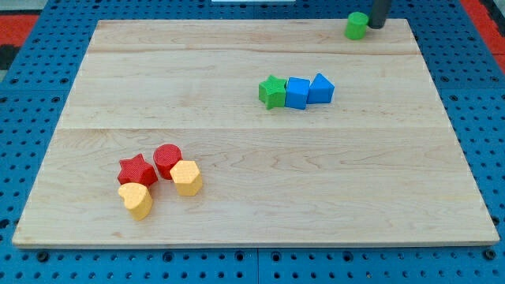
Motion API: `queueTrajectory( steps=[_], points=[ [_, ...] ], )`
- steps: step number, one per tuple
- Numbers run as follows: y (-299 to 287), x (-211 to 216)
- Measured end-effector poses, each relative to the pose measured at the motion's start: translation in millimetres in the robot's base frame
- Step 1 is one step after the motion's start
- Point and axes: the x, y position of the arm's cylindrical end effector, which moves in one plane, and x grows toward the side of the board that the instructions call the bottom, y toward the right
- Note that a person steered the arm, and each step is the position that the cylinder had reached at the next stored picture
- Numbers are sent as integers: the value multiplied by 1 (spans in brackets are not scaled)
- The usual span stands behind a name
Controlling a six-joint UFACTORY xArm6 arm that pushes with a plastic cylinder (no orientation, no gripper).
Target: Move your arm towards center right
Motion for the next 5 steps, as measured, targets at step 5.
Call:
queueTrajectory(
  steps=[5],
  points=[
    [-52, 214]
  ],
)
